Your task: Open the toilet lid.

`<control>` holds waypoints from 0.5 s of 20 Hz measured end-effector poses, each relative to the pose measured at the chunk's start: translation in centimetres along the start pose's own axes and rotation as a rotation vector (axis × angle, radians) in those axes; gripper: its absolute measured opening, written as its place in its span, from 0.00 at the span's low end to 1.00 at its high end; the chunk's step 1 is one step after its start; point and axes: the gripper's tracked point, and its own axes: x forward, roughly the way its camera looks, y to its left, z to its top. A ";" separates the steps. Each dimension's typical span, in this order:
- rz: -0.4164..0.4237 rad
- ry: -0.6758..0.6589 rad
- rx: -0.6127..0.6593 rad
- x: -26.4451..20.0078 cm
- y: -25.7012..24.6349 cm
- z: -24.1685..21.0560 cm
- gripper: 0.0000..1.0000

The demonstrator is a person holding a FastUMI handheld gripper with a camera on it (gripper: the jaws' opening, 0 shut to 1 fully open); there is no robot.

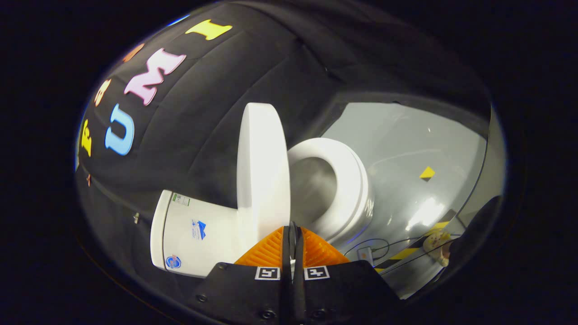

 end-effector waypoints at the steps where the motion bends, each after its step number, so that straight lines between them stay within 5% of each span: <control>1: -0.007 -0.014 -0.048 -0.5 1.2 0.2 0.05; 10: -0.034 -0.100 -0.297 -3.6 9.4 -1.3 0.05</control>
